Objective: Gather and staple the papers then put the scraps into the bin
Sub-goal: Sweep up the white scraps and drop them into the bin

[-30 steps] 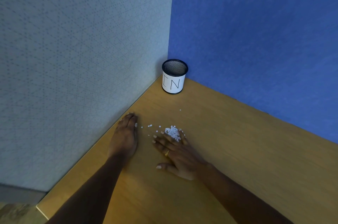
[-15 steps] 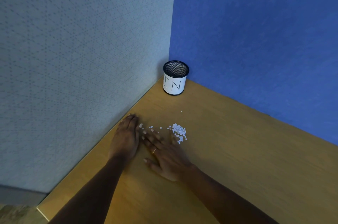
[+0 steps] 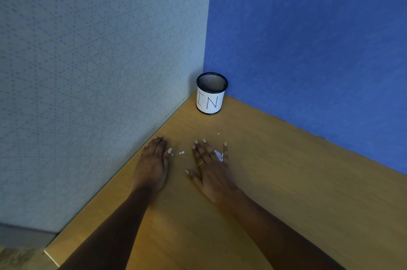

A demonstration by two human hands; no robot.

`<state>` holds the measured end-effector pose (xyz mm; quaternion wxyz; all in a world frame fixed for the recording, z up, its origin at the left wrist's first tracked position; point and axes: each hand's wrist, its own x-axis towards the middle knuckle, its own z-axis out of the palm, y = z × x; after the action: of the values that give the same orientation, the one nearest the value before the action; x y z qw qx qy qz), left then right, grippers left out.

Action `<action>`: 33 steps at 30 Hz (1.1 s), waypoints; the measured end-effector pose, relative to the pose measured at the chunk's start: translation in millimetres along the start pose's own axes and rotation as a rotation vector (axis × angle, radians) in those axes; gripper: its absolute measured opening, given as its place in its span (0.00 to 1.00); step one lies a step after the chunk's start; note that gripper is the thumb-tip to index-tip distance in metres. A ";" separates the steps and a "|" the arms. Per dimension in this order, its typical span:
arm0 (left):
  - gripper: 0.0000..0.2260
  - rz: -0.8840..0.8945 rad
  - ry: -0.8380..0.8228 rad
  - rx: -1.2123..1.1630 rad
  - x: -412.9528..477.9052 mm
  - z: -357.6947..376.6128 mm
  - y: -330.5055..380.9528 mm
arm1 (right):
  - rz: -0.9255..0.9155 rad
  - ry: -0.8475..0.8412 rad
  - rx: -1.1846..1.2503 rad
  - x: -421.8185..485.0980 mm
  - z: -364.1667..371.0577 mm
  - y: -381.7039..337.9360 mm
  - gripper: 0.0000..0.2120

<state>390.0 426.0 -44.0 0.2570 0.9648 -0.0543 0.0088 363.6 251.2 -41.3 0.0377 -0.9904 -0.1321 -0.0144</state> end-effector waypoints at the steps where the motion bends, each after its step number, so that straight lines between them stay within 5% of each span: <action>1: 0.21 0.001 0.002 0.003 -0.1 0.1 -0.2 | -0.024 0.004 -0.007 -0.8 -0.7 -5.1 0.29; 6: 0.23 0.009 0.011 -0.004 -0.1 1.8 -2.3 | -0.172 0.012 0.005 2.2 3.5 -33.5 0.24; 13: 0.28 0.010 0.021 -0.003 0.5 0.7 -0.4 | -0.090 -0.032 -0.033 10.9 2.6 -29.0 0.27; 22: 0.21 -0.005 0.007 0.009 0.5 -1.5 0.1 | 0.134 -0.157 0.002 10.1 -7.0 17.9 0.47; 25: 0.21 -0.006 0.002 0.008 0.7 -1.3 -0.4 | 0.222 -0.111 0.194 3.6 -14.5 27.7 0.34; 30: 0.22 -0.016 0.002 0.005 0.6 -0.9 0.4 | 0.506 0.296 0.577 -8.4 -28.2 47.8 0.13; 33: 0.21 -0.012 0.004 0.007 0.4 -1.0 0.2 | 0.659 0.172 0.754 -11.8 -35.5 51.9 0.08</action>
<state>390.4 426.2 -43.0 0.2539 0.9660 -0.0481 0.0092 365.2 195.4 -10.0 0.4059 -0.8922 0.1950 -0.0345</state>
